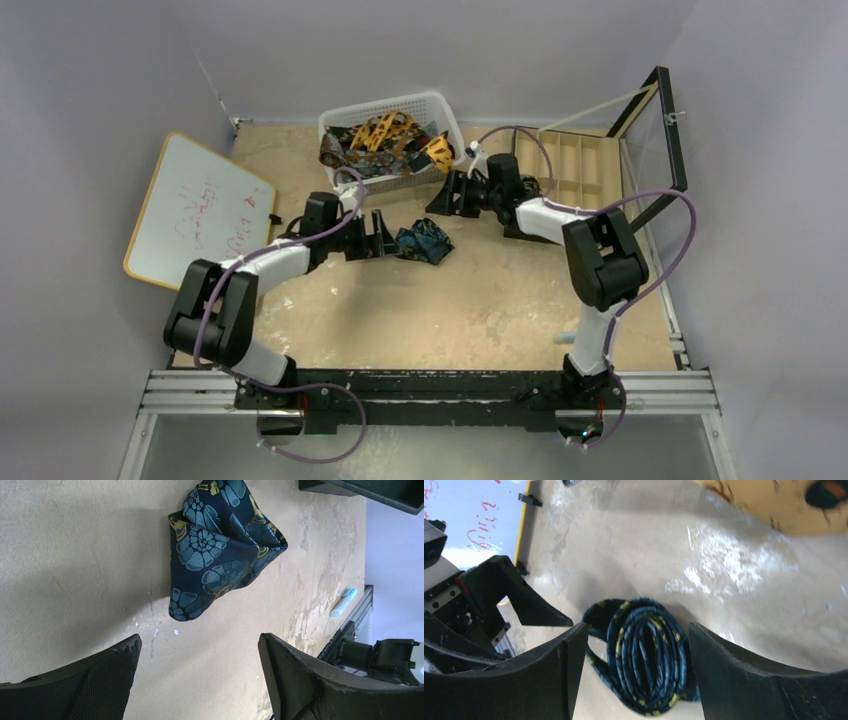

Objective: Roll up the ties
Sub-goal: Roll the tie at the center of the board.

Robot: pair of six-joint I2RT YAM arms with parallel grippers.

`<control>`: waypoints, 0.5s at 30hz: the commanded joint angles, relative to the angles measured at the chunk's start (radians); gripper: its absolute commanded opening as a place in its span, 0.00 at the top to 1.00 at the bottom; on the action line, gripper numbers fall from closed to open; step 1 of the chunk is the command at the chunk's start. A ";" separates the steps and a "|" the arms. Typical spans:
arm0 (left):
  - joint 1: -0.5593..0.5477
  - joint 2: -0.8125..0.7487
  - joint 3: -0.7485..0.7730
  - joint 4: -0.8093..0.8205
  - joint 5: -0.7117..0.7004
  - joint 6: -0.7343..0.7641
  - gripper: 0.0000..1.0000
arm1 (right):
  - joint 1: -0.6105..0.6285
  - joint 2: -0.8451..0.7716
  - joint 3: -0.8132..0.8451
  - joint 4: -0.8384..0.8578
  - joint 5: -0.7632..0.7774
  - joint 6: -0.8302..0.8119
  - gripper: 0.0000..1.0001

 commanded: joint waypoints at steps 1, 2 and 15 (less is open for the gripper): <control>0.038 0.055 0.064 0.032 0.086 0.025 0.15 | 0.049 0.055 0.122 -0.038 0.052 -0.029 0.26; 0.048 0.076 0.068 0.043 0.124 0.028 0.15 | 0.057 0.081 0.144 -0.048 0.044 -0.029 0.28; 0.068 0.283 0.082 0.281 0.357 -0.032 0.16 | 0.088 0.182 0.233 -0.153 0.003 -0.058 0.53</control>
